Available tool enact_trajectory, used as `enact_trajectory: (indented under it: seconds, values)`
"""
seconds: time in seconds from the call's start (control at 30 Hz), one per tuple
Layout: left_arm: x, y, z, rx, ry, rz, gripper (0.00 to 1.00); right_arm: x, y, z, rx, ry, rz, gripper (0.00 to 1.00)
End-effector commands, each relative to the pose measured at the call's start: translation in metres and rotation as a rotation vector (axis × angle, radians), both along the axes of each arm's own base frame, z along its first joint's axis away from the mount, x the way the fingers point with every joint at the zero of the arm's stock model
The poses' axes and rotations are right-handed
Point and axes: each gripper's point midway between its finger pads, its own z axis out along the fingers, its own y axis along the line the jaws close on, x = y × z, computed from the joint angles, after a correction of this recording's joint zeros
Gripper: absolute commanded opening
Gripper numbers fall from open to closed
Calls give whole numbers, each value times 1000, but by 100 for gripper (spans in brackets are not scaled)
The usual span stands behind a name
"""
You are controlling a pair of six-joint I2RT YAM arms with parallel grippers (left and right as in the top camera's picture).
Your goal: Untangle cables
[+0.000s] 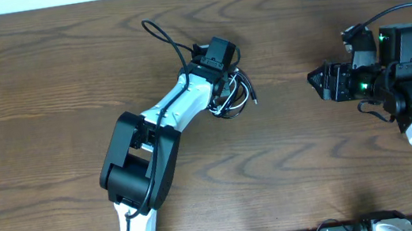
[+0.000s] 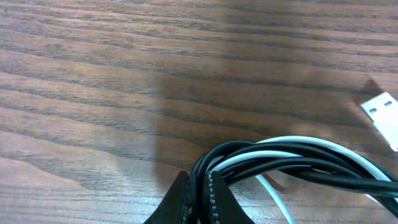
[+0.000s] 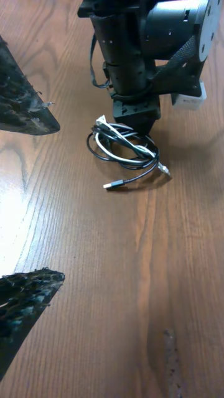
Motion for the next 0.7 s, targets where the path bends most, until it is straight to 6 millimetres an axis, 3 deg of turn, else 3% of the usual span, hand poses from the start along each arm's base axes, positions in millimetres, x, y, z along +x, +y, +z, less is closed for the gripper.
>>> enact_trajectory:
  seconds: [0.0, 0.13, 0.23, 0.33, 0.47, 0.57, 0.63, 0.67]
  values:
    - [-19, -18, -16, -73, 93, -129, 7, 2, 2, 3, -3, -10, 7, 65]
    - [-17, -33, 21, -188, 62, -166, 7, 2, 2, 3, -2, -10, 7, 65]
    - [-21, -47, 65, -304, 21, -231, 7, 3, 2, 4, -2, -16, 7, 65]
    - [-33, -58, 111, -397, -21, -308, 7, 5, 2, 6, 8, -21, -4, 64]
    - [-48, -58, 151, -441, -61, -365, 7, 8, 3, 9, 39, -21, -30, 60]
    - [-52, -54, 155, -433, -58, -357, 7, 10, 6, 7, 63, -5, -48, 56]
    - [-54, -44, 145, -396, -22, -299, 8, 12, 12, -3, 70, 33, -41, 56]
    - [-58, -38, 136, -374, 14, -277, 16, 13, 17, -13, 68, 66, -30, 56]
